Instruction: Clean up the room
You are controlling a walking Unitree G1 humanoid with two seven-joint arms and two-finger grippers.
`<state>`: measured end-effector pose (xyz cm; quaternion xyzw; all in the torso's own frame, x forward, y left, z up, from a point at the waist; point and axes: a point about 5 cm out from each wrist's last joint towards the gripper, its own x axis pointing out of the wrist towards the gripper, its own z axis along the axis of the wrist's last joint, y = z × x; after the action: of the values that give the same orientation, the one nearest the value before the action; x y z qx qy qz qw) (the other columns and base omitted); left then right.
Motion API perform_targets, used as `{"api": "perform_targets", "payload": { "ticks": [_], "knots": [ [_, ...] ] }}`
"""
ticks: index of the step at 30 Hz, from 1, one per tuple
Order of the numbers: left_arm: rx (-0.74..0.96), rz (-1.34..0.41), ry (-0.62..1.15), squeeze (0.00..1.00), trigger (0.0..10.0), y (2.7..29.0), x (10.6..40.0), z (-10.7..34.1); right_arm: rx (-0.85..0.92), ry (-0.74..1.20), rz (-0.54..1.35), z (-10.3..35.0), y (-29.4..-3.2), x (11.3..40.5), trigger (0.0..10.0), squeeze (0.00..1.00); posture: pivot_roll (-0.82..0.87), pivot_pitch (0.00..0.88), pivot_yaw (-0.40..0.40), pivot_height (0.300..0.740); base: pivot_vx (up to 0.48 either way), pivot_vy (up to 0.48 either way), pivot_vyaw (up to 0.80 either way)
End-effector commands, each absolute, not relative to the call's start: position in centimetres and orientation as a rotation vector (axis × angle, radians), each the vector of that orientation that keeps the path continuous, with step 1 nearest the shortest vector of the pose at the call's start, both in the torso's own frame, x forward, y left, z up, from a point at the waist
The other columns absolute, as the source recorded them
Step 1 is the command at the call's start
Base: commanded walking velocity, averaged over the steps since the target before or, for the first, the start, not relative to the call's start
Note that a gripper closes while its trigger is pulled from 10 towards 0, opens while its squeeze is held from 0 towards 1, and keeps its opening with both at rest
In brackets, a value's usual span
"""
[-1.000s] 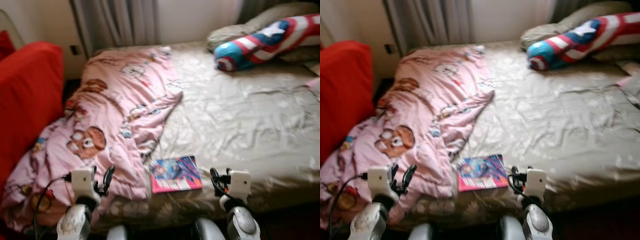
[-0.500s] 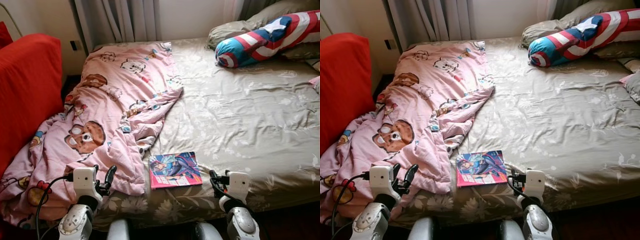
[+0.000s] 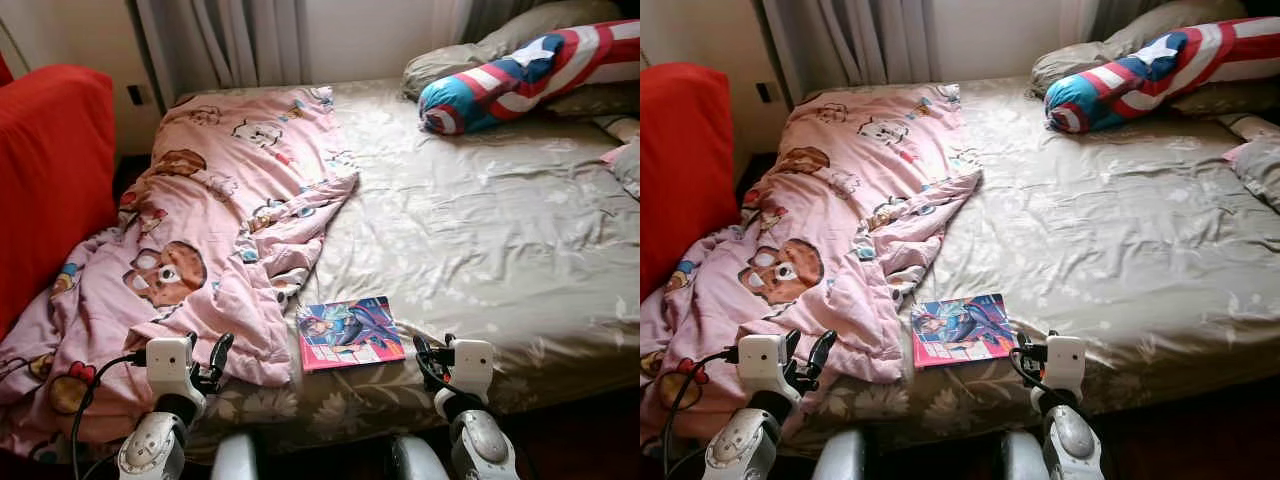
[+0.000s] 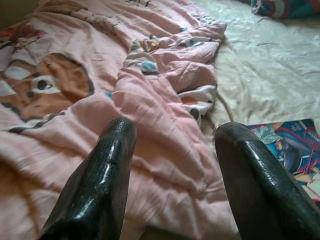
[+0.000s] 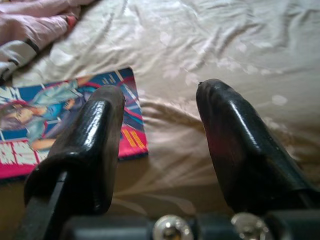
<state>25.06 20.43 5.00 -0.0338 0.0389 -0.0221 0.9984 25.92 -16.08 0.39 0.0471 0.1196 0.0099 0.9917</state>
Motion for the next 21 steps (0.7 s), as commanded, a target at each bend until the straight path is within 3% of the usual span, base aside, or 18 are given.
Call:
{"api": "perform_targets", "payload": {
  "ticks": [1, 10, 15, 21],
  "knots": [
    [-0.070, -0.040, 0.071, 0.00, 10.0, 20.30, 25.20, 5.12, 0.093, 0.231, 0.026, 0.65, -16.06, 26.26, 10.0, 0.00, -0.09, 0.095, -0.016, 0.605, 0.000, 0.000, 0.00],
    [-0.073, -0.048, 0.075, 0.00, 10.0, 20.19, 25.26, 5.11, 0.066, 0.210, 0.021, 1.01, -16.25, 26.27, 10.0, 0.00, -0.10, 0.116, -0.008, 0.605, 0.000, 0.000, 0.00],
    [-0.069, -0.051, 0.068, 0.00, 10.0, 20.28, 25.57, 5.39, 0.071, 0.202, 0.029, 1.08, -15.84, 26.31, 10.0, 0.00, -0.08, 0.122, 0.003, 0.605, 0.000, 0.000, 0.67],
    [-0.066, -0.051, 0.061, 0.00, 10.0, 20.18, 25.60, 5.60, 0.081, 0.206, 0.016, 1.05, -15.93, 26.46, 10.0, 0.00, -0.07, 0.129, 0.003, 0.605, 0.000, 0.000, 0.00]
  ]
}}
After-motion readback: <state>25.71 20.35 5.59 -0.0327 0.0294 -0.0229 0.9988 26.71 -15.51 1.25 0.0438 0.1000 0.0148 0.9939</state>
